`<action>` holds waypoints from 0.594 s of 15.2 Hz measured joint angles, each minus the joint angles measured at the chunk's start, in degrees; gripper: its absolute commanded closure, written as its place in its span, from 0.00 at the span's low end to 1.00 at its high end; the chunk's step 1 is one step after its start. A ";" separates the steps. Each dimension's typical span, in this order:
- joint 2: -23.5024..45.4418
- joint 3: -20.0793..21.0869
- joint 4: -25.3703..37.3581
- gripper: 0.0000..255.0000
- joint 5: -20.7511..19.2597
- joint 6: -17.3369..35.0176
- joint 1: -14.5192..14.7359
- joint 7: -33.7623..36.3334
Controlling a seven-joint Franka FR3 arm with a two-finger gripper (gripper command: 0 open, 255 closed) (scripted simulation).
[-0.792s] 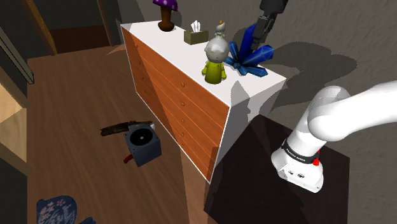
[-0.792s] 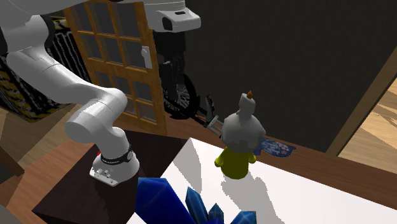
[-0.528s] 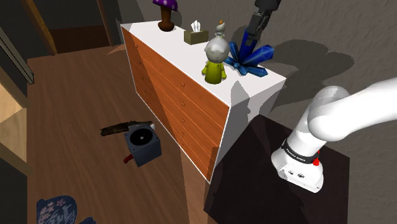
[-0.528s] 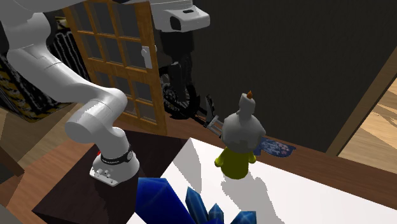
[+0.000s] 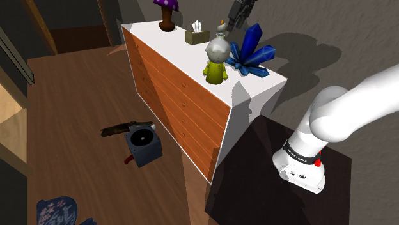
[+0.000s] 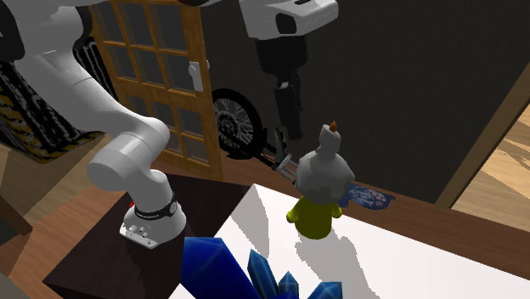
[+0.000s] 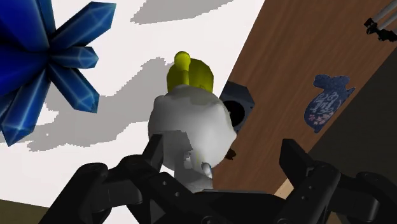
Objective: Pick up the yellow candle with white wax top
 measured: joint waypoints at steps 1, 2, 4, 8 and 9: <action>1.43 -0.77 1.53 0.00 0.51 0.84 0.08 -0.75; 2.87 -1.40 2.79 0.00 1.11 1.95 0.23 -1.35; 5.86 -2.56 5.64 0.00 2.51 3.95 0.59 -2.44; 6.94 -3.21 4.99 0.00 3.26 6.61 0.70 -3.29; 6.86 -3.20 4.28 0.00 3.29 7.28 0.70 -3.33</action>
